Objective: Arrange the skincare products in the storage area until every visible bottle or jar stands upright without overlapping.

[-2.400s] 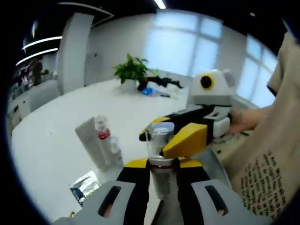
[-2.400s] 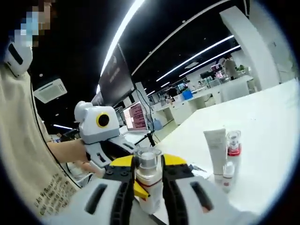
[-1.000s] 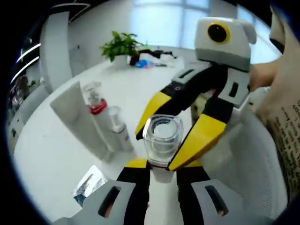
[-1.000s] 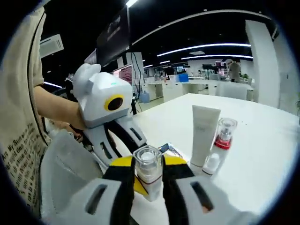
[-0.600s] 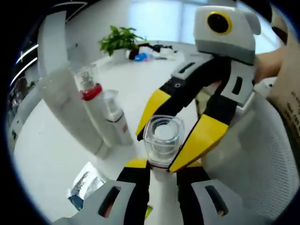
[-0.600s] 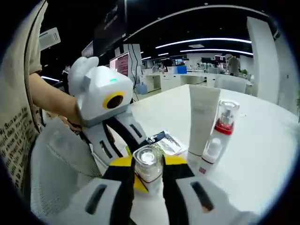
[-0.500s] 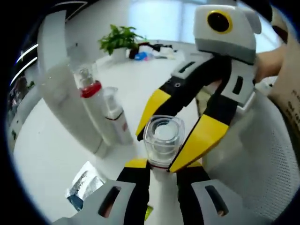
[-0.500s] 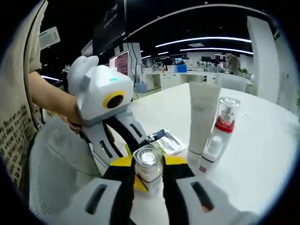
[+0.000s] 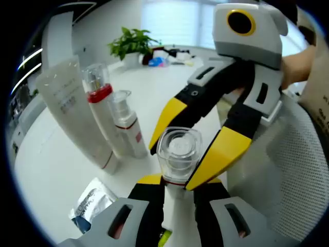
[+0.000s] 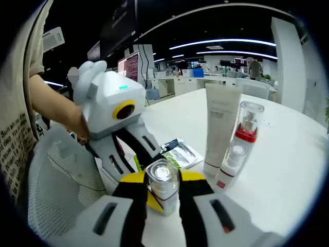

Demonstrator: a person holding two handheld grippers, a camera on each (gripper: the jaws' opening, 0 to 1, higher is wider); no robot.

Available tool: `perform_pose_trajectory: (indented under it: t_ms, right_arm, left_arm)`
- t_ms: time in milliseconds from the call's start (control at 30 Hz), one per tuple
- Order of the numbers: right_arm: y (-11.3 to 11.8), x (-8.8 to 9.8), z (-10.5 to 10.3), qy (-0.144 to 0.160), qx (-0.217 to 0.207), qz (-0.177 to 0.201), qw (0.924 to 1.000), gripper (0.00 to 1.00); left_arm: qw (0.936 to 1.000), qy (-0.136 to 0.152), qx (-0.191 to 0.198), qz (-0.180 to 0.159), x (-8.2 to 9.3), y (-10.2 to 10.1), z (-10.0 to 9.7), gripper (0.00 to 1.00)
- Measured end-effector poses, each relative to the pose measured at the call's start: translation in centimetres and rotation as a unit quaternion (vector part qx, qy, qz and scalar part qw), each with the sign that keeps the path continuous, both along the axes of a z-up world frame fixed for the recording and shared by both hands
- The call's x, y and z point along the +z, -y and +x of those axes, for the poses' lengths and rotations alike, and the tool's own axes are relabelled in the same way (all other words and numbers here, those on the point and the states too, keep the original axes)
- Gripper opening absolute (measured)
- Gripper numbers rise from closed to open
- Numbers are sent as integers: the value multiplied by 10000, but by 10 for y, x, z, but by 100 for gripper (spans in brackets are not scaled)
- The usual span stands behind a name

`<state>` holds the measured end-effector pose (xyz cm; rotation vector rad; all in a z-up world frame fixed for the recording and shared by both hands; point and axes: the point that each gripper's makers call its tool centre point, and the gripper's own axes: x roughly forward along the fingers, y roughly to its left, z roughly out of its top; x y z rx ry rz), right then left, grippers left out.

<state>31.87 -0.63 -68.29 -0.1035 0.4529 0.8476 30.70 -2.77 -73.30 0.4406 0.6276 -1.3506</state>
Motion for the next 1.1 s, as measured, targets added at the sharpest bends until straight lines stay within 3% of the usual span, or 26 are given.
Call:
perform_pose_trajectory:
  t_ms: [300, 633, 1100]
  right_arm:
    - [10, 1, 3, -109, -221, 190, 9995, 37]
    - [27, -6, 0, -255, -502, 279, 9980, 63]
    - [43, -9, -2, -330, -728, 216, 9966, 68]
  left_arm:
    - [10000, 55, -15, -69, 0, 6, 15, 17]
    - [9999, 110, 21, -109, 0, 10, 34, 17]
    - [9999, 18, 109, -93, 2, 20, 63, 18]
